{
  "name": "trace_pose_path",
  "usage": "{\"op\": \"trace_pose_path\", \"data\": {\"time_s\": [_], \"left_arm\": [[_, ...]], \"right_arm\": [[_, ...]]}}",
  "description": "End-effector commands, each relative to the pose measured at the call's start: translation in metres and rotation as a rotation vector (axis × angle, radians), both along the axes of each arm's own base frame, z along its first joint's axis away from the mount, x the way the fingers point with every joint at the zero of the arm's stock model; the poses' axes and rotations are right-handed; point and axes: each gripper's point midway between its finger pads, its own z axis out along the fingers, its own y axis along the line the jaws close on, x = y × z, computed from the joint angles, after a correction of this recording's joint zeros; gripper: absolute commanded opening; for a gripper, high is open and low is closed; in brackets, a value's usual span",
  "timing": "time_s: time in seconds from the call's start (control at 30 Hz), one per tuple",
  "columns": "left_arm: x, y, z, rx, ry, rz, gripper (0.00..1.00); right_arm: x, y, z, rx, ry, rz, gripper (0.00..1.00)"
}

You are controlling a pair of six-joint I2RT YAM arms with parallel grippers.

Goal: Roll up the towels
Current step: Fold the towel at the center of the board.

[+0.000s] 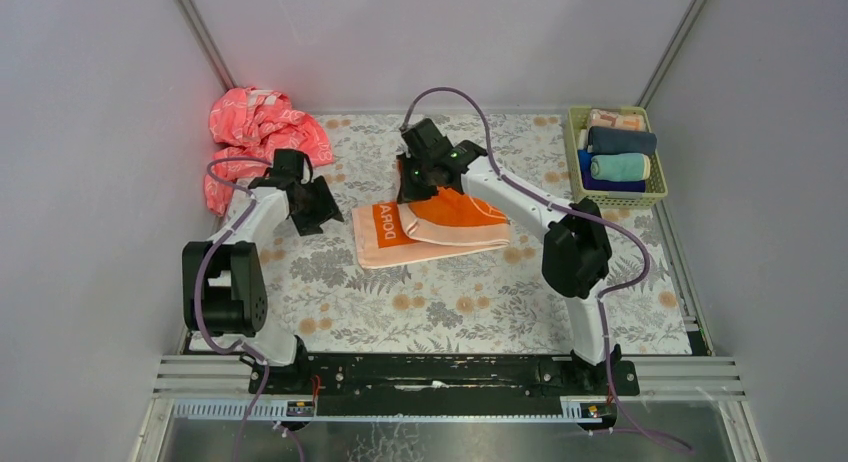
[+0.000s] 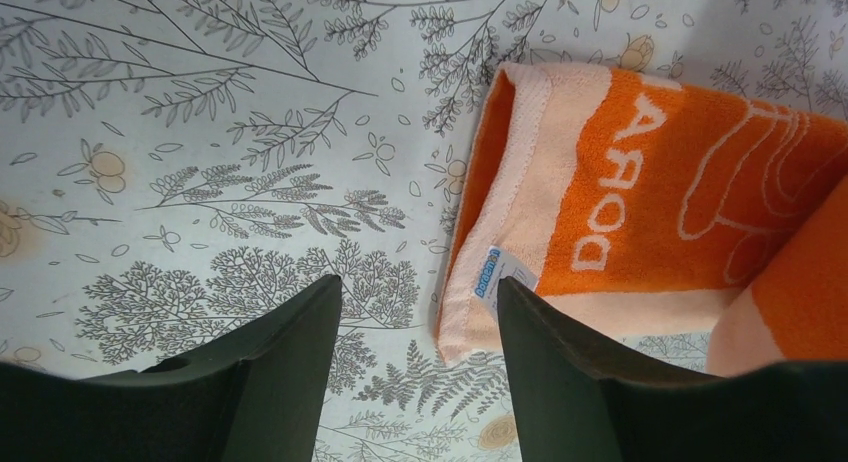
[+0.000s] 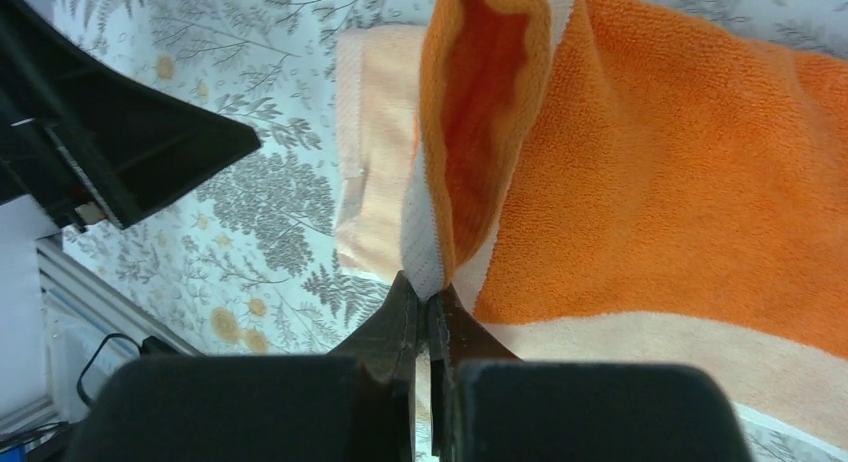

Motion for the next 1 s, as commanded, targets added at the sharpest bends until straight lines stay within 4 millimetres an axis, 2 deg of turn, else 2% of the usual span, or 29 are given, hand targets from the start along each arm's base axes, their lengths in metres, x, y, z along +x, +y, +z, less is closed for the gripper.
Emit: {"op": "trace_pose_path", "data": {"time_s": [0.0,0.3,0.5,0.6,0.77,0.87,0.97], "left_arm": [[0.005,-0.010,-0.003,-0.044,-0.014,-0.019,0.57],[0.003,-0.014,-0.008,-0.068,0.004,-0.030,0.55],[0.002,-0.017,-0.011,-0.082,0.017,-0.038,0.51],[0.002,-0.018,-0.012,-0.087,0.022,-0.042,0.50],[0.000,-0.021,-0.013,-0.096,0.028,-0.052,0.50],[0.000,-0.022,-0.013,-0.095,0.027,-0.056,0.50],[0.000,-0.021,-0.013,-0.091,0.025,-0.054,0.50]], "right_arm": [[-0.010,0.039,0.012,0.098,0.011,0.033,0.00],[-0.025,0.069,-0.018,0.112,0.087,0.078,0.03],[-0.031,0.079,-0.040,0.122,0.146,0.086,0.04],[-0.031,0.085,-0.042,0.146,0.160,0.084,0.05],[-0.031,0.095,-0.041,0.192,0.174,0.093,0.14],[-0.033,0.099,-0.044,0.212,0.190,0.108,0.25],[-0.038,0.103,-0.037,0.246,0.196,0.138,0.39]]}}
